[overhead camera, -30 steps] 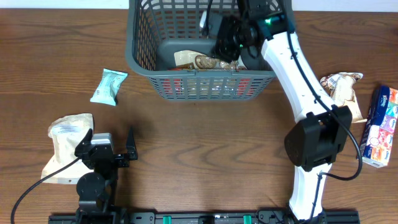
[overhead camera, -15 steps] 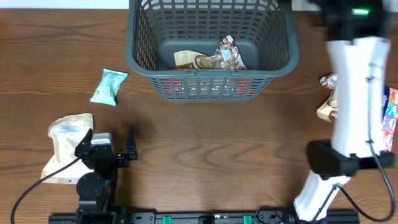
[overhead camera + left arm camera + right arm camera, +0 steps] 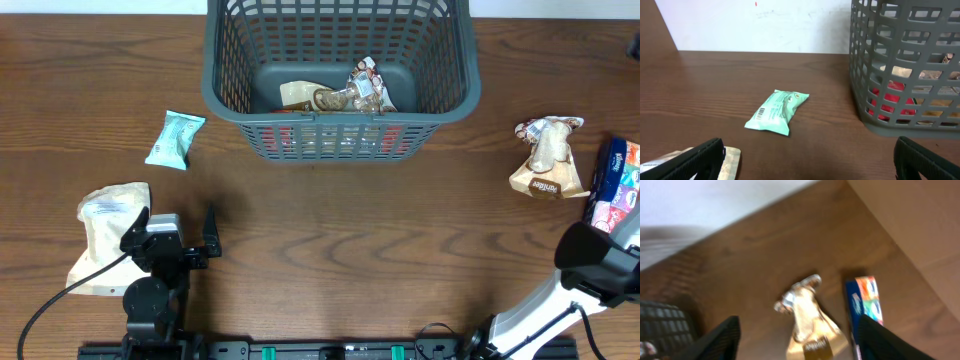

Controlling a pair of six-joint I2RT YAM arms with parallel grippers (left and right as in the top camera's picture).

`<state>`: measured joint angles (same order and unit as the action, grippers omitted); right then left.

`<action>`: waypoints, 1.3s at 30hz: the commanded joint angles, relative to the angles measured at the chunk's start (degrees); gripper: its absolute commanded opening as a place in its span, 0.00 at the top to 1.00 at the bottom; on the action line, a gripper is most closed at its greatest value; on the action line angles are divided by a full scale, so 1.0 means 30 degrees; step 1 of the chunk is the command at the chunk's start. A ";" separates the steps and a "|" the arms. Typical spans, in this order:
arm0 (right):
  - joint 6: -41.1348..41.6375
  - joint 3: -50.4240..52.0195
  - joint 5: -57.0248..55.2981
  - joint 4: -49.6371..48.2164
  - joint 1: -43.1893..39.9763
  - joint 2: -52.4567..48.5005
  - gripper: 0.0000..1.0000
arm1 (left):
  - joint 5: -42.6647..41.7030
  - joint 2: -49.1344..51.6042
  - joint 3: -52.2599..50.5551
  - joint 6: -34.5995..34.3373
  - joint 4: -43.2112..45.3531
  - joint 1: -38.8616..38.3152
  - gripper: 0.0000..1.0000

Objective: Pack container
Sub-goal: 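Move the right gripper back toward the rice pouch on the right, then grasp the rice pouch with the right gripper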

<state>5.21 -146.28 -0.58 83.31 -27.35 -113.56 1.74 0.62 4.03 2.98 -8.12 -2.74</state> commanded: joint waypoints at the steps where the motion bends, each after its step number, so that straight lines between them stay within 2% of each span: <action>1: -0.1676 0.1326 0.0189 0.0240 -0.0364 0.0095 0.25 | 0.0146 -0.0131 -0.0583 -0.0102 -0.0117 -0.0080 0.01; 6: -0.5202 0.4167 0.1916 0.0401 -0.0393 0.0102 0.29 | 0.0146 -0.0131 -0.0583 -0.0102 -0.0109 -0.0080 0.01; 9: -0.6426 0.6346 0.2652 -0.0124 -0.0393 0.0102 0.19 | 0.0146 -0.0131 -0.0583 -0.0102 -0.0117 -0.0080 0.01; 12: -0.6732 0.8531 0.2696 -0.1188 -0.0393 0.0102 0.11 | 0.0153 -0.0131 -0.0583 -0.0102 -0.0109 -0.0080 0.01; 18: -0.7074 1.3005 0.2885 -0.3861 -0.0699 0.0102 0.09 | 0.0153 -0.0131 -0.0583 -0.0102 -0.0109 -0.0080 0.01; 23: -0.7264 1.6473 0.2936 -0.6390 -0.1005 0.0102 0.04 | 0.0153 -0.0131 -0.0583 -0.0102 -0.0109 -0.0080 0.01; 25: -0.7271 1.7354 0.3082 -0.7169 -0.1173 0.0102 0.01 | 0.0153 -0.0131 -0.0583 -0.0102 -0.0109 -0.0080 0.01; 30: -0.8065 1.8659 0.4262 -0.8735 -0.1632 0.0102 0.01 | 0.0146 -0.0131 -0.0583 -0.0102 -0.0109 -0.0080 0.01; 39: -1.2284 1.9176 0.5421 -0.9595 -0.1625 0.0102 0.01 | 0.0153 -0.0131 -0.0583 -0.0102 -0.0109 -0.0080 0.01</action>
<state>-25.47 -89.25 13.65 54.96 -32.12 -113.58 1.74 0.62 4.03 2.98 -8.10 -2.74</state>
